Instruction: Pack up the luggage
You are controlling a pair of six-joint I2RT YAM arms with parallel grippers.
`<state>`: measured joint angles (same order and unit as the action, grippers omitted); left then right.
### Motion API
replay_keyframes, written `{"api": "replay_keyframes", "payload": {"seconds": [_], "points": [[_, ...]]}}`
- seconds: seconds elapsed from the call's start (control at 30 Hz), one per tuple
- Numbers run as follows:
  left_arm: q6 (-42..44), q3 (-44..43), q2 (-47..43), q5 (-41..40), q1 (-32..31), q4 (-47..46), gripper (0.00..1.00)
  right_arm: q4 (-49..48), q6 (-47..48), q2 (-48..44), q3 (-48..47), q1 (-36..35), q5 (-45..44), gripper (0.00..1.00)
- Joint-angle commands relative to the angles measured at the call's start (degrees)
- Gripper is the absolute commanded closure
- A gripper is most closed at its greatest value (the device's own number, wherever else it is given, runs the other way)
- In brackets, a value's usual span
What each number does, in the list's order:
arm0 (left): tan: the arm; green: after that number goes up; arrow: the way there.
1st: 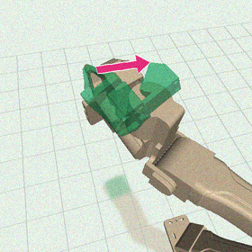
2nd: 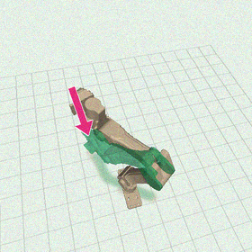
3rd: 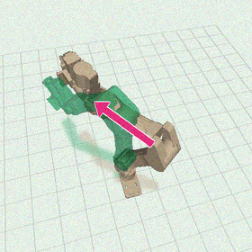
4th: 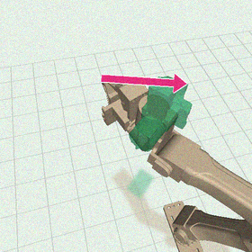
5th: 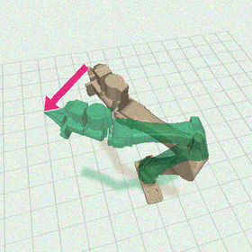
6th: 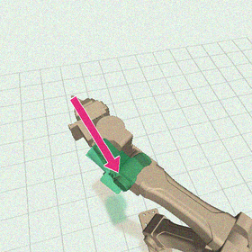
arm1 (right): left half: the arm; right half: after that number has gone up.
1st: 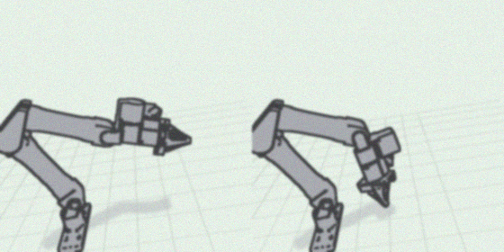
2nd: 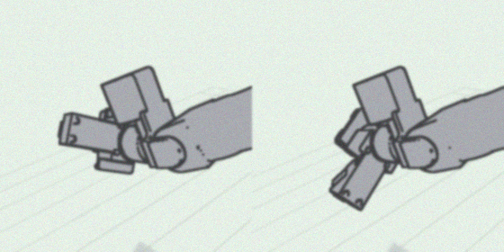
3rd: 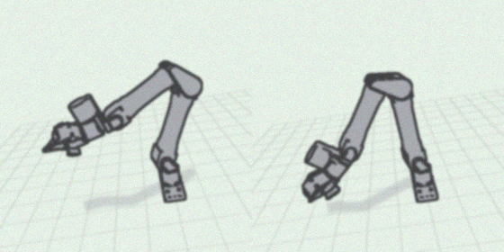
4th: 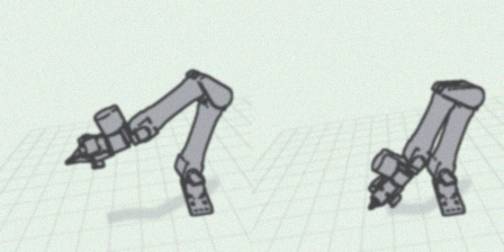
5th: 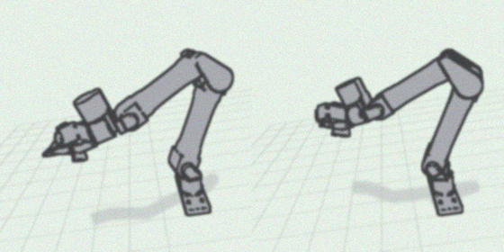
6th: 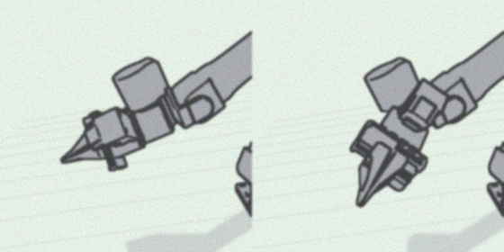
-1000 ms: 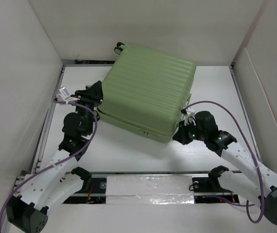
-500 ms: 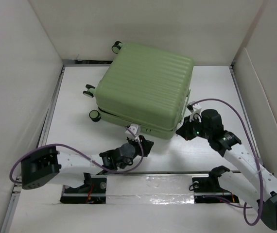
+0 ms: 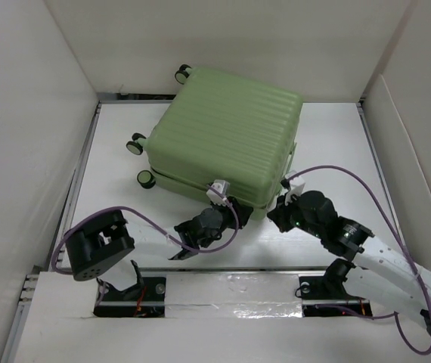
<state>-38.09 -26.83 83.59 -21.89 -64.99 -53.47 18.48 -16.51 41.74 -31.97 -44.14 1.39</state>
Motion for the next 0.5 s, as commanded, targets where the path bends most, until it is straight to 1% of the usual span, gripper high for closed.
{"api": "replay_keyframes", "payload": {"seconds": [0.0,0.1,0.17,0.23,0.3,0.37,0.4,0.43,0.47], "points": [[0.38,-4.37,2.80,-0.96,2.94,-5.94,0.77,-2.66,-4.31,-1.74,-1.61,-7.60,0.47,1.00],[0.21,-6.56,5.70,0.00,3.47,-6.91,0.78,-4.06,-6.95,-1.92,-1.17,-11.04,-0.07,1.00],[-0.49,-7.27,7.28,0.70,3.47,-8.57,0.78,-6.78,-9.32,-0.70,0.31,-13.60,-1.03,1.00],[-1.29,-7.45,7.64,1.41,3.47,-9.89,0.78,-11.43,-11.16,1.32,1.03,-14.13,-3.67,1.00],[-1.73,-7.36,7.55,1.41,3.47,-10.33,0.78,-18.45,-12.13,5.45,1.90,-14.66,-5.59,1.00],[-1.29,-7.27,7.11,1.32,2.85,-9.81,0.78,-24.69,-14.86,8.78,2.87,-14.66,-8.76,1.00],[-1.12,-6.92,6.50,0.71,2.85,-9.03,0.77,-28.72,-15.13,12.11,3.22,-14.66,-11.90,1.00],[-1.20,-6.22,5.02,0.27,2.85,-7.97,0.77,-29.11,-16.52,13.53,2.96,-14.66,-14.28,1.00],[-1.29,-5.26,3.87,-0.43,2.85,-7.53,0.73,-29.55,-16.53,14.59,2.87,-14.66,-16.22,1.00]]}}
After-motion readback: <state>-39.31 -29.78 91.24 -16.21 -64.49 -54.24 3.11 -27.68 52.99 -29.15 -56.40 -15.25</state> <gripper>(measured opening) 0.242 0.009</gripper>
